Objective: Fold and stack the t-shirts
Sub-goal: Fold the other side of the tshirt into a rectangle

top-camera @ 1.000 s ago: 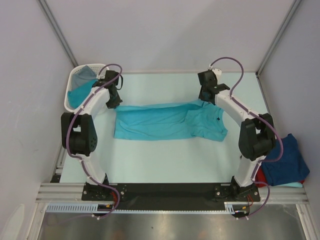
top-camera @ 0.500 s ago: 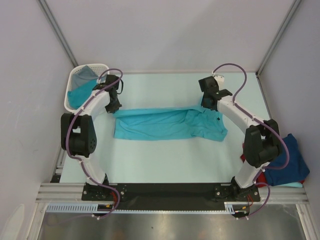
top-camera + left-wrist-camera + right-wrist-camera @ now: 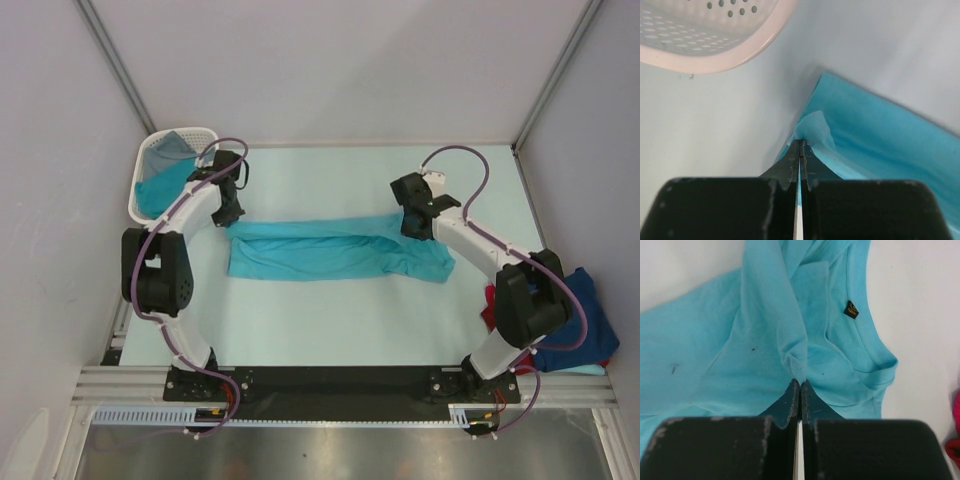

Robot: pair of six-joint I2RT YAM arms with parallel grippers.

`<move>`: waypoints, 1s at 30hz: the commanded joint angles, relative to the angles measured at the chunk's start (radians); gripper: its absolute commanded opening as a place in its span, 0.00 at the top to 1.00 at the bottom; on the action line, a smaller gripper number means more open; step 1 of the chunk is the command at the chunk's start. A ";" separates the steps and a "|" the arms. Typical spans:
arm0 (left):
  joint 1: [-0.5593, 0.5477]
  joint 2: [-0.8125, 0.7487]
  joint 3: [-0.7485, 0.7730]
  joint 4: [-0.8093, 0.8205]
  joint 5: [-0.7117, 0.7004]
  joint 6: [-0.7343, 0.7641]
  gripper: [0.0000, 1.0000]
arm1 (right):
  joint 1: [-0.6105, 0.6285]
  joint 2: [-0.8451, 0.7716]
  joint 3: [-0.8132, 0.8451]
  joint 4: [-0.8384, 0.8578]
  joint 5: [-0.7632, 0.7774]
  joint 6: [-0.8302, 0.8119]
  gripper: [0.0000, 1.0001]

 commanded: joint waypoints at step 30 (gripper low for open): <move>-0.066 -0.044 -0.018 -0.024 -0.079 -0.015 0.53 | -0.002 -0.063 -0.029 -0.004 0.003 0.019 0.67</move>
